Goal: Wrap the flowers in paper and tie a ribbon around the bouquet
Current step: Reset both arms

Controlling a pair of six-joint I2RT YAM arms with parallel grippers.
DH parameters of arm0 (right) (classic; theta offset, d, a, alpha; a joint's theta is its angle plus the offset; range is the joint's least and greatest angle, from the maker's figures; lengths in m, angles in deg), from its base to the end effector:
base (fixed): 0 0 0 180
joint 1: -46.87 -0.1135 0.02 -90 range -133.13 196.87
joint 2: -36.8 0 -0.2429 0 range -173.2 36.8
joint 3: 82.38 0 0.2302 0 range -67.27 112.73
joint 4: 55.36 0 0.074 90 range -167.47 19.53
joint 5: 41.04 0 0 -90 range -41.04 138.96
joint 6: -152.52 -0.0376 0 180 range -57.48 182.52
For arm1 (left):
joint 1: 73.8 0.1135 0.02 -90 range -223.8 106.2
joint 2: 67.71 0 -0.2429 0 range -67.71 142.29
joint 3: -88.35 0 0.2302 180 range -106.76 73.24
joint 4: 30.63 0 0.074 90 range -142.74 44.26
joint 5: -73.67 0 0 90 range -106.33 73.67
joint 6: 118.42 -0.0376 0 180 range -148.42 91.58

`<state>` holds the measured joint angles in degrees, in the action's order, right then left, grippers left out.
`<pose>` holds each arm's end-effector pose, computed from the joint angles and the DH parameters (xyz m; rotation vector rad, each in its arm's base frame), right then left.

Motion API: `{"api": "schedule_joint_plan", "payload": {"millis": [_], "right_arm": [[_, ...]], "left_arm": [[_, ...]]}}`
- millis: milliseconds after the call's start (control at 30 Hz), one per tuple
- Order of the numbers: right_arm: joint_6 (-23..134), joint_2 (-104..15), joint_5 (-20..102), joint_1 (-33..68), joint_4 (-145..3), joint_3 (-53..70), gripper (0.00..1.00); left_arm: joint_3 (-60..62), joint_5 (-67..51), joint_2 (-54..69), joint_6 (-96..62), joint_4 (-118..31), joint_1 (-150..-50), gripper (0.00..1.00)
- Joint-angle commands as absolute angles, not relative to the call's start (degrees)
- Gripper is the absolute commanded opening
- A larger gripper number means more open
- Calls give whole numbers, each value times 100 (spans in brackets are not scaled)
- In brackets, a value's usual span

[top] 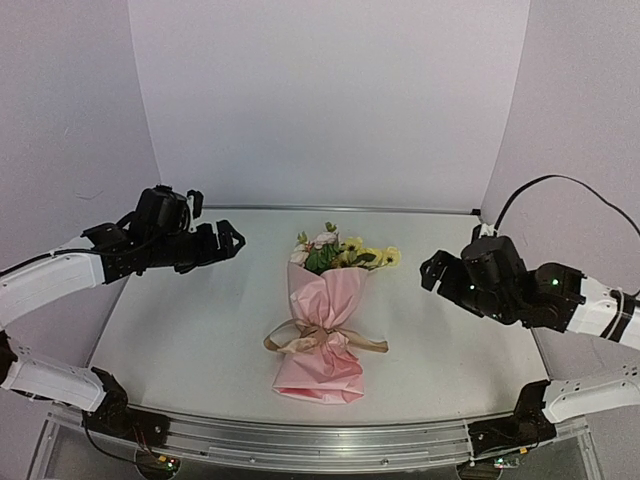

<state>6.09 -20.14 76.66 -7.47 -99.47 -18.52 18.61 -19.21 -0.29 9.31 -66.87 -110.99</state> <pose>0.1317 0.1535 0.2800 0.3063 2.1728 0.5849 0.1998 -0.1492 0.2848 -0.0407 2.2460 -0.6828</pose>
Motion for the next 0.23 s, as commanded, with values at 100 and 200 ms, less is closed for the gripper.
{"api": "schedule_joint_plan", "payload": {"millis": [100, 200], "right_arm": [[913, -1335, 8550, -719, -10027, -1935, 98], [969, -1329, 8569, -719, -10093, -1920, 98]], "left_arm": [[1286, -2332, 51, 976, -6781, -10942, 100], [1233, -2424, 57, 924, -6790, -10939, 100]]}}
